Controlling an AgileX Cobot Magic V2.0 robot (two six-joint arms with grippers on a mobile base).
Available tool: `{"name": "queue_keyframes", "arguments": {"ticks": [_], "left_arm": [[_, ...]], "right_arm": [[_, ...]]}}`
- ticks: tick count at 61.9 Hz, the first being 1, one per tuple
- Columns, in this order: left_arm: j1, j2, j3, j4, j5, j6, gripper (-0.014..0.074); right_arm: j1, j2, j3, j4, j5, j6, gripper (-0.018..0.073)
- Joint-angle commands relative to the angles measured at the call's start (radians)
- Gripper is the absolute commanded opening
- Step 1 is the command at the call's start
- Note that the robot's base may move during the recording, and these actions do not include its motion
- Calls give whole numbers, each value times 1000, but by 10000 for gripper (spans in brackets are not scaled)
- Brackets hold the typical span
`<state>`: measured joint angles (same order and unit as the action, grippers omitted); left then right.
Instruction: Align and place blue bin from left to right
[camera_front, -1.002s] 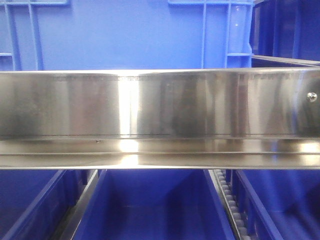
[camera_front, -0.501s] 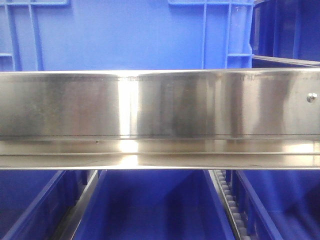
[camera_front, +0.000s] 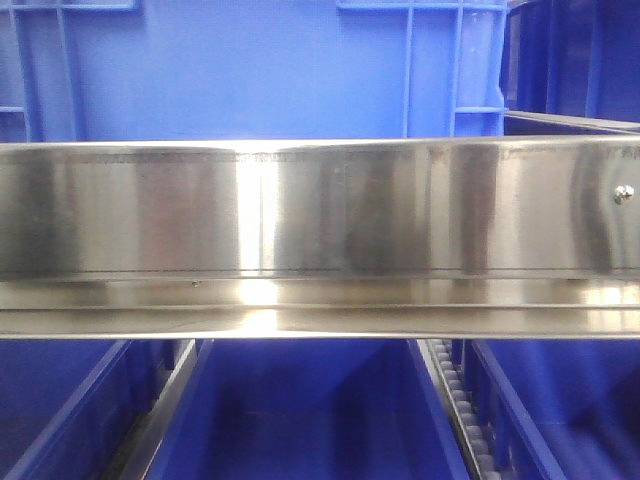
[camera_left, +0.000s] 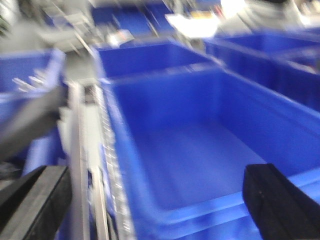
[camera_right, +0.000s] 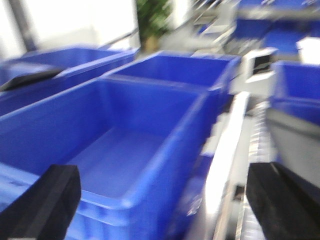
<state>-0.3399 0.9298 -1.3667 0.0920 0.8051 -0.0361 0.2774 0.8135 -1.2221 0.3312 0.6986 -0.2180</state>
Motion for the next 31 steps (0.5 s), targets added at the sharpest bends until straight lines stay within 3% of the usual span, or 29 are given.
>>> {"name": "queue_keyframes", "arguments": {"ticks": [1, 9, 17, 22, 31], "left_arm": [[-24, 108, -118, -2, 93, -2, 599], [-24, 288, -318, 60, 244, -97, 599], [-24, 444, -493, 132, 416, -148, 599], [-13, 520, -568, 141, 416, -158, 599], [16, 609, -614, 126, 416, -185, 599]], "right_arm": [[26, 117, -121, 2, 63, -12, 559], [26, 281, -315, -18, 203, 27, 559], [26, 432, -508, -171, 355, 197, 559], [26, 505, -590, -248, 421, 264, 559], [26, 637, -703, -258, 489, 300, 559]]}}
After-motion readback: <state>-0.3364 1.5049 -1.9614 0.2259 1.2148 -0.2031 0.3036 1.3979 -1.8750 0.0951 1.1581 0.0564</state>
